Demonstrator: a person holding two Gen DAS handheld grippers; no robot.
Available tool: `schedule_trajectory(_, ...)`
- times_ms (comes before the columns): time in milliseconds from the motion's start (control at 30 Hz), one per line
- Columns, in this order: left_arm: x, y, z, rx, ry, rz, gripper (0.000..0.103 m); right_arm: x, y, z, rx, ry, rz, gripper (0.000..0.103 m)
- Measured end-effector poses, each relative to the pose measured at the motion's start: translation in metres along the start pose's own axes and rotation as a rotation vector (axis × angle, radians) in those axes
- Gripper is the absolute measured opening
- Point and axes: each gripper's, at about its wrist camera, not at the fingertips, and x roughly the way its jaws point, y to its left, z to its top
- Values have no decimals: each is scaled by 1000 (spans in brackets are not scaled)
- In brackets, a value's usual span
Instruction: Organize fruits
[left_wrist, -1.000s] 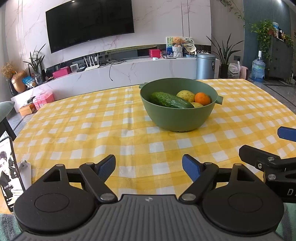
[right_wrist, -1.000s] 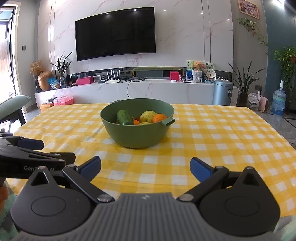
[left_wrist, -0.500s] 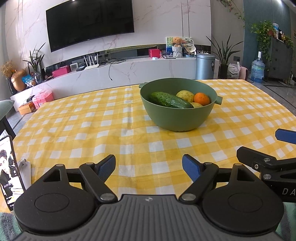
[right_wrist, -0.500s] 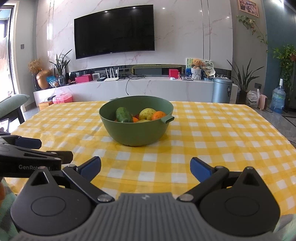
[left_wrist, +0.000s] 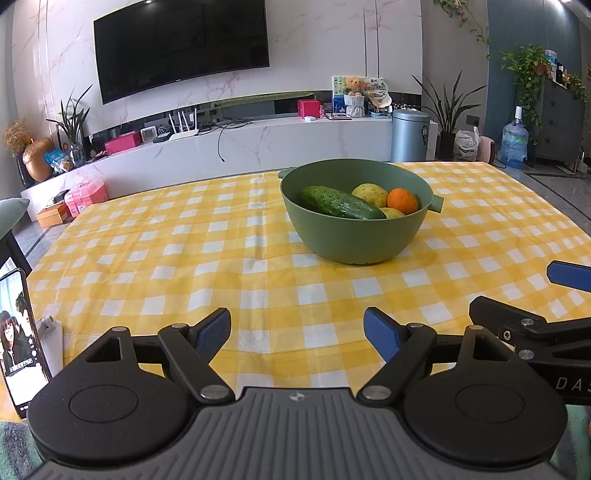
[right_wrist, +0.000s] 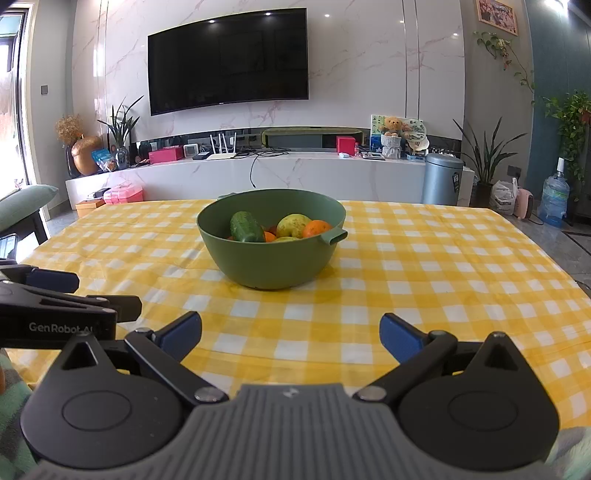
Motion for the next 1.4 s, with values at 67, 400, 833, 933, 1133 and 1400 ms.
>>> schedule_trajectory(67,0,0,0,0,0,-2,96,0,0,0,0,0,4,99)
schedule_trajectory(400,-4,-2,2,7,-2,-18,96,0,0,-1,-3,1,4,99)
schedule_trajectory(833,-4,-4,2,9,-4,-27,96,0,1,-1,-2,3,-2,99)
schedule_trajectory(933,-4,-5,2,9,-5,-27,96,0,2,-1,-2,4,-6,99)
schedule_trajectory(1133,-4,-5,2,9,-5,-27,96,0,2,-1,0,10,-16,99)
schedule_trajectory(1400,-3,-5,2,4,-2,-31,96,1,2,0,1,14,-9,99)
